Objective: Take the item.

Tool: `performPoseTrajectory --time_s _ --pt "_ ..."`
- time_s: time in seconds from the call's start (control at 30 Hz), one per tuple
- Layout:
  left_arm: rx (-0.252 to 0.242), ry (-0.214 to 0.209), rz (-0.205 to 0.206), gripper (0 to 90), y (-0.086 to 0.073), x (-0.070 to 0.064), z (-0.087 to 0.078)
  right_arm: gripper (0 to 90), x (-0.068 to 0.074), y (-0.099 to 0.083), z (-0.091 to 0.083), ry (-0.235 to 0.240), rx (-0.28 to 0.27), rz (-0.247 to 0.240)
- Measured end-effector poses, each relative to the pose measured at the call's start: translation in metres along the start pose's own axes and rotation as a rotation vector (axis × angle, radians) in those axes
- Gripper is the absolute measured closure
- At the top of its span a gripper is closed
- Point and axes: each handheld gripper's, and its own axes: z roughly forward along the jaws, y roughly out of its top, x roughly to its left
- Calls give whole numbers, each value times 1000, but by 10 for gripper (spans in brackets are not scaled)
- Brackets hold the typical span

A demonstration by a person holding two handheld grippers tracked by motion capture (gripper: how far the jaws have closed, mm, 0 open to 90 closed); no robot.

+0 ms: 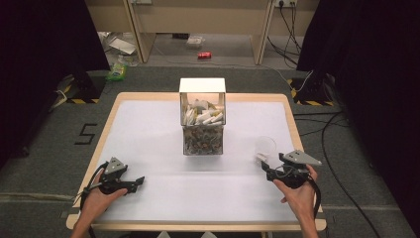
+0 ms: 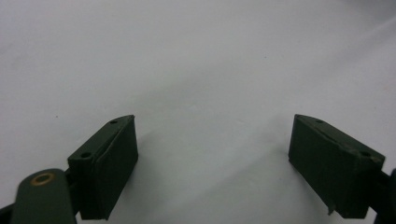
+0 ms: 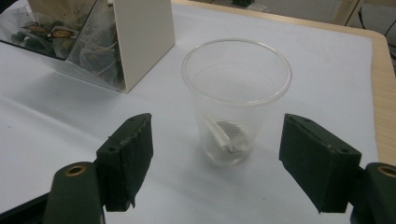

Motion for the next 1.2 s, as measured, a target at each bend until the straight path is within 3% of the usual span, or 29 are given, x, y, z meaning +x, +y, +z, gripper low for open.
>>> performPoseTrajectory --time_s 1.2 --pt "0 0 1 150 0 0 0 265 9 -36 5 25 108 -12"
